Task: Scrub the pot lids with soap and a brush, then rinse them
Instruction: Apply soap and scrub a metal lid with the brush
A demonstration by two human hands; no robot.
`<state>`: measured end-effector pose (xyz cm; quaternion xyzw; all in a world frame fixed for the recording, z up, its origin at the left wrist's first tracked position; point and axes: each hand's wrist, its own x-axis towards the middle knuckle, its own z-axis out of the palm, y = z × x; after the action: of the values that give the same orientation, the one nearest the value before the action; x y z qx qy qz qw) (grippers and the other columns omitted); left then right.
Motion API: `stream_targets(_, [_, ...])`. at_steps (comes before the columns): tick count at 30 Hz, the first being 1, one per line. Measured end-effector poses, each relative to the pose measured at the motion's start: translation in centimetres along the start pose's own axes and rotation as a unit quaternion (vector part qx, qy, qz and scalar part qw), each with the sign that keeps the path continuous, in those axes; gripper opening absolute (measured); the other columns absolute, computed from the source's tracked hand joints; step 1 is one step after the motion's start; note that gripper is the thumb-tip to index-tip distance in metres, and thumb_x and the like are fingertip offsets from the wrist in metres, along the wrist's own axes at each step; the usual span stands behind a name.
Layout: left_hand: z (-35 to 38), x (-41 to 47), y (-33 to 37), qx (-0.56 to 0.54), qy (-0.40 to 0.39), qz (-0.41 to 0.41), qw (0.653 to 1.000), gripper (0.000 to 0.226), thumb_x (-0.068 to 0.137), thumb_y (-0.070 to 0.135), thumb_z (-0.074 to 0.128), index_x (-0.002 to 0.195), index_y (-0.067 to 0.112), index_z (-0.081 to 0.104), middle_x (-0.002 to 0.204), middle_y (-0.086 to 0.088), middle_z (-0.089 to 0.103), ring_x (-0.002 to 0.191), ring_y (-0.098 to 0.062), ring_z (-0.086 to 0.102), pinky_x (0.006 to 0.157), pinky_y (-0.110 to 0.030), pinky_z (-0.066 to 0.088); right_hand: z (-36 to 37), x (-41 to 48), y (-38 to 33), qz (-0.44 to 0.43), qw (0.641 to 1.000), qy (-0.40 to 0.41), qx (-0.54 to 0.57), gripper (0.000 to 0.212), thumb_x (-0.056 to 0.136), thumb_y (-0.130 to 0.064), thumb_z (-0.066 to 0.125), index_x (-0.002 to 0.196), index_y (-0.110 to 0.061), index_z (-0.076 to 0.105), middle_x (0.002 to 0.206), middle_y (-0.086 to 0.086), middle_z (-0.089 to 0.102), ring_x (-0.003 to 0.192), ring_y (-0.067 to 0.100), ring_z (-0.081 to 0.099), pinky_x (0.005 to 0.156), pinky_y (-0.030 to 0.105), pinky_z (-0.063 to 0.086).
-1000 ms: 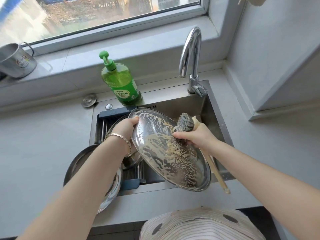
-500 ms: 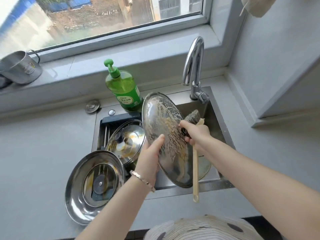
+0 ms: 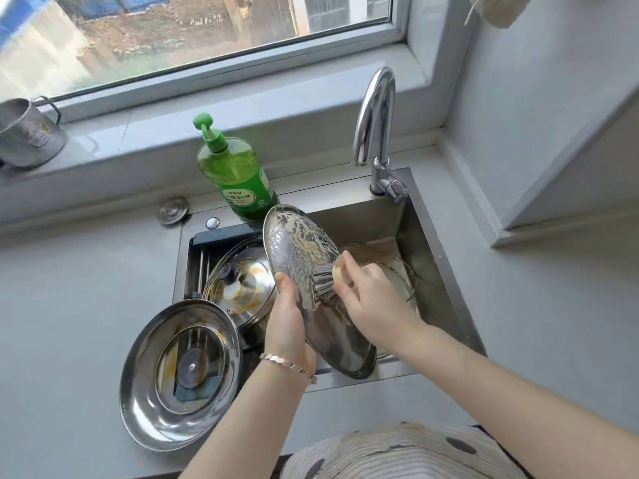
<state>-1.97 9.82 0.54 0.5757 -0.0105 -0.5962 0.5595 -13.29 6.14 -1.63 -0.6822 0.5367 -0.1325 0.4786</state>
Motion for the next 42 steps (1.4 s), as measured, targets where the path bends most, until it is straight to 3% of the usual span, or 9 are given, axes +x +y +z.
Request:
stream_targets(6, [-0.5, -0.6, 2.2, -0.055, 0.009, -0.004, 0.998, 0.042, 0.093, 0.05, 0.041, 0.091, 0.012, 0.058, 0.092, -0.011, 0.068, 0.087, -0.026, 0.063, 0.082, -0.043, 0.05, -1.0, -1.5, 3.1, 0.067, 0.996, -0.02, 0.047, 0.046, 0.088, -0.036, 0.059, 0.134, -0.035, 0.049, 0.069, -0.007, 0.047, 0.063, 0.01, 0.045, 0.067, 0.027, 0.036])
stream_targets(9, [0.0, -1.1, 1.5, -0.026, -0.031, 0.002, 0.999, 0.042, 0.094, 0.051, 0.037, 0.095, 0.016, 0.061, 0.09, -0.007, 0.072, 0.088, -0.023, 0.066, 0.074, -0.038, 0.052, -0.6, -0.4, 1.9, 0.03, 0.994, 0.049, 0.093, 0.05, 0.086, -0.038, 0.062, 0.134, -0.036, 0.047, 0.063, -0.005, 0.039, 0.06, 0.01, 0.038, 0.062, 0.028, 0.031])
stream_targets(14, [-0.3, -0.6, 2.3, -0.019, -0.027, -0.041, 0.999, 0.055, 0.092, 0.055, 0.037, 0.115, 0.009, 0.056, 0.116, -0.015, 0.064, 0.103, -0.029, 0.062, 0.088, -0.043, 0.049, -0.9, 0.8, 1.1, 0.02, 0.99, 0.117, 0.073, 0.046, 0.087, -0.042, 0.059, 0.131, -0.03, 0.052, 0.052, -0.01, 0.035, 0.053, 0.007, 0.037, 0.056, 0.022, 0.03])
stream_targets(17, [-0.9, -0.2, 2.7, -0.032, -0.002, -0.056, 0.998, 0.062, 0.091, 0.056, 0.041, 0.126, 0.007, 0.051, 0.119, -0.017, 0.062, 0.107, -0.032, 0.06, 0.096, -0.045, 0.046, 0.0, -1.4, 1.8, 0.013, 0.996, 0.08, 0.035, 0.039, 0.089, -0.043, 0.056, 0.126, -0.03, 0.058, 0.084, -0.015, 0.069, 0.08, 0.0, 0.061, 0.075, 0.021, 0.043])
stream_targets(19, [-1.0, -0.4, 2.1, -0.036, 0.004, -0.064, 0.997, 0.064, 0.091, 0.056, 0.04, 0.126, 0.004, 0.052, 0.117, -0.019, 0.063, 0.107, -0.033, 0.061, 0.099, -0.046, 0.044, 0.5, -1.7, 2.0, -0.015, 0.996, 0.09, -0.002, 0.038, 0.091, -0.046, 0.052, 0.125, -0.03, 0.059, 0.104, -0.004, 0.07, 0.099, 0.012, 0.063, 0.082, 0.026, 0.046])
stream_targets(24, [-0.6, -0.7, 1.0, -0.058, -0.036, -0.104, 0.992, 0.067, 0.092, 0.059, 0.034, 0.126, 0.005, 0.054, 0.115, -0.021, 0.064, 0.108, -0.035, 0.06, 0.091, -0.048, 0.047, 0.0, 1.0, 0.7, -0.086, 0.974, 0.151, -0.144, 0.043, 0.094, -0.049, 0.043, 0.132, -0.03, 0.052, 0.098, 0.011, 0.064, 0.093, 0.031, 0.061, 0.08, 0.037, 0.05])
stream_targets(29, [-1.3, 0.2, 2.3, -0.055, -0.043, -0.12, 0.99, 0.075, 0.09, 0.064, 0.031, 0.128, 0.002, 0.05, 0.117, -0.027, 0.061, 0.107, -0.039, 0.059, 0.087, -0.05, 0.048, 1.5, -3.6, 1.1, -0.199, 0.963, 0.151, -0.1, 0.047, 0.085, -0.056, 0.041, 0.111, -0.03, 0.068, 0.073, -0.004, 0.062, 0.061, 0.016, 0.062, 0.051, 0.022, 0.047])
stream_targets(35, [-0.8, 0.1, 1.7, -0.044, -0.057, -0.097, 0.993, 0.068, 0.093, 0.059, 0.029, 0.129, 0.006, 0.051, 0.118, -0.022, 0.063, 0.11, -0.036, 0.06, 0.097, -0.052, 0.043, 0.3, 0.6, 1.0, -0.139, 0.978, 0.151, 0.046, 0.035, 0.083, -0.043, 0.064, 0.111, -0.022, 0.069, 0.124, -0.006, 0.062, 0.107, 0.007, 0.063, 0.09, 0.038, 0.053])
stream_targets(42, [-1.3, 0.5, 2.9, -0.013, -0.055, -0.059, 0.997, 0.062, 0.092, 0.058, 0.034, 0.126, 0.01, 0.053, 0.117, -0.018, 0.064, 0.108, -0.034, 0.061, 0.094, -0.049, 0.046, 0.7, -3.8, 0.5, -0.226, 0.968, 0.108, -0.011, 0.058, 0.074, -0.055, 0.057, 0.127, -0.031, 0.057, 0.124, -0.014, 0.06, 0.113, 0.002, 0.057, 0.088, 0.031, 0.054])
